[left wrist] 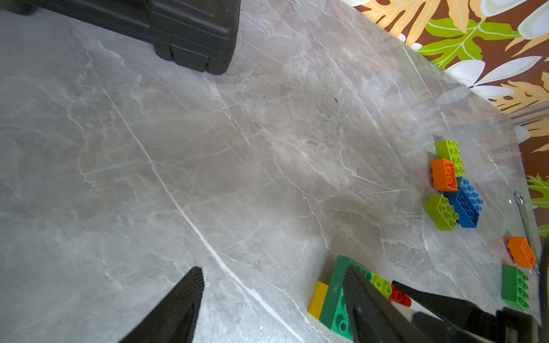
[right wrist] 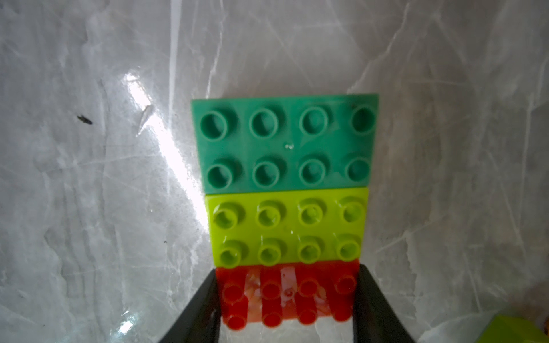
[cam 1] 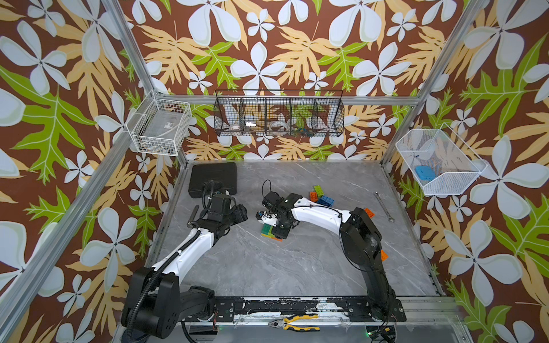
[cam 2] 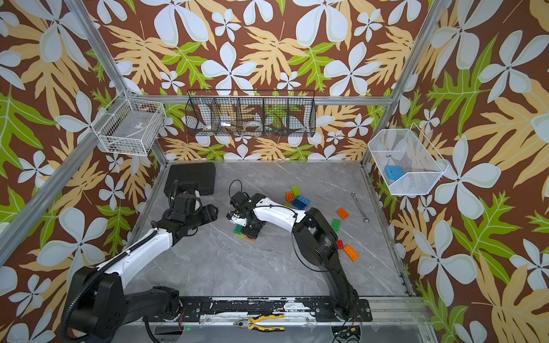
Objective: Assemble a rectangle with lego
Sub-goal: Assemble the lego brick with the lego brick.
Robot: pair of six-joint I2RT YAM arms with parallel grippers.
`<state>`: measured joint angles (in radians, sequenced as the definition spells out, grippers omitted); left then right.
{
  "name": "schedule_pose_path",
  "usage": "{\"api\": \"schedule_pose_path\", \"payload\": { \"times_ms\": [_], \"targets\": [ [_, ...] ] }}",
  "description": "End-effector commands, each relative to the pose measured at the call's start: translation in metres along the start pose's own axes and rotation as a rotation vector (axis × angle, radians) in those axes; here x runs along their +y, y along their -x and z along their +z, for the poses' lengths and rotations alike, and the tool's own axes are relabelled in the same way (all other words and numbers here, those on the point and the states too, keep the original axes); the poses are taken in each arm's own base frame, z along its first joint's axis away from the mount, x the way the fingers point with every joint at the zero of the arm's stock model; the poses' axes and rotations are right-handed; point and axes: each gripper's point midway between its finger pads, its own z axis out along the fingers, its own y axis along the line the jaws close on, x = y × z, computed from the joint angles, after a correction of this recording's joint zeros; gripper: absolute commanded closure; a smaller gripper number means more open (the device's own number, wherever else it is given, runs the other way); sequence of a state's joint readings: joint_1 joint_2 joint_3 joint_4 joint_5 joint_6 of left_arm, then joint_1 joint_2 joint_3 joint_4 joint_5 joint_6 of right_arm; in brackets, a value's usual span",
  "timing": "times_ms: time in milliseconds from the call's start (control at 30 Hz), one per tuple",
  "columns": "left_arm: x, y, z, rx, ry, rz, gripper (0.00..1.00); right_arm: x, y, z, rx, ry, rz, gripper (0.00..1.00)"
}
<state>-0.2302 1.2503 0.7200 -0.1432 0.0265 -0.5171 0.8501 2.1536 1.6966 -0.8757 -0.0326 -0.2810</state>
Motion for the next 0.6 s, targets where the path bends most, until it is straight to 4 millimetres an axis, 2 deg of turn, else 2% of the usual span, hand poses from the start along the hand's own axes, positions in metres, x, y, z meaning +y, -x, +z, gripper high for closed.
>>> {"api": "schedule_pose_path", "payload": {
  "times_ms": [0,133,367,567],
  "targets": [
    [0.000,0.004,-0.001,-0.009,0.001,0.009,0.24,0.008,-0.020,0.018,0.088,0.037,0.007,0.68],
    [0.001,0.003,-0.002,-0.010,0.004,0.011,0.24,0.010,-0.024,0.023,0.105,0.041,0.009,0.67],
    [-0.001,0.004,-0.003,-0.010,-0.001,0.011,0.24,-0.002,-0.007,0.004,0.046,-0.007,0.012,0.40],
    [-0.002,0.005,-0.004,-0.014,-0.010,0.007,0.24,-0.009,0.005,-0.007,0.009,-0.041,0.009,0.25]
  ]
}}
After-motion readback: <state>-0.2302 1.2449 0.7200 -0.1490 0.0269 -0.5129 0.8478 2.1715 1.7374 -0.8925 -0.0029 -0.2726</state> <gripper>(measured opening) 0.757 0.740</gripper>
